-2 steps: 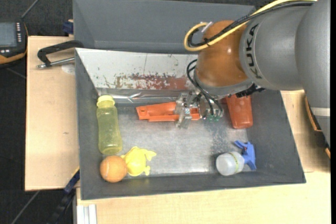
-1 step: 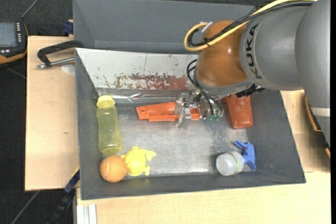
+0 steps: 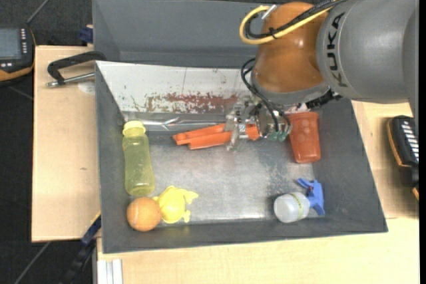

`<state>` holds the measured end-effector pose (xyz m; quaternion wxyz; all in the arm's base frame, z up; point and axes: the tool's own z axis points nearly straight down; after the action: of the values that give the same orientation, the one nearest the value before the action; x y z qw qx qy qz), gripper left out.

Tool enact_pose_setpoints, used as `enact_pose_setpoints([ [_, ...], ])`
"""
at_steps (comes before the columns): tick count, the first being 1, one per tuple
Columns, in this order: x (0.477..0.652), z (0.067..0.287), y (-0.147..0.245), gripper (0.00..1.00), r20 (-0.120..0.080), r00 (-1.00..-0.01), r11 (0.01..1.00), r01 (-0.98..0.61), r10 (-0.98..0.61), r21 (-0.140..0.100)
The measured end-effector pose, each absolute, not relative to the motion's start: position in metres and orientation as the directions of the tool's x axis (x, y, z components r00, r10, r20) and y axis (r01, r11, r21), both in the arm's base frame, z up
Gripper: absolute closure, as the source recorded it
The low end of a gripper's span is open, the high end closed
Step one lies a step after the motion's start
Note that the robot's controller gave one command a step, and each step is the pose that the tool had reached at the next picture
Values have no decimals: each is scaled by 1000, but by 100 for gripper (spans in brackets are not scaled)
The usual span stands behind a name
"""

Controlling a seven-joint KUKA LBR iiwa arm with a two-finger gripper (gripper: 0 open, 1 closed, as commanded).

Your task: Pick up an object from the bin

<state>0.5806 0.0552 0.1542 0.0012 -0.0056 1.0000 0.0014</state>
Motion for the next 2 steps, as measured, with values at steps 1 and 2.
enact_pose_setpoints([
  [1, 586, 122, 73, 100, -14, -999, 999, 48, 48, 6],
  [2, 580, 151, 74, 100, 1, -999, 999, 35, 35, 3],
])
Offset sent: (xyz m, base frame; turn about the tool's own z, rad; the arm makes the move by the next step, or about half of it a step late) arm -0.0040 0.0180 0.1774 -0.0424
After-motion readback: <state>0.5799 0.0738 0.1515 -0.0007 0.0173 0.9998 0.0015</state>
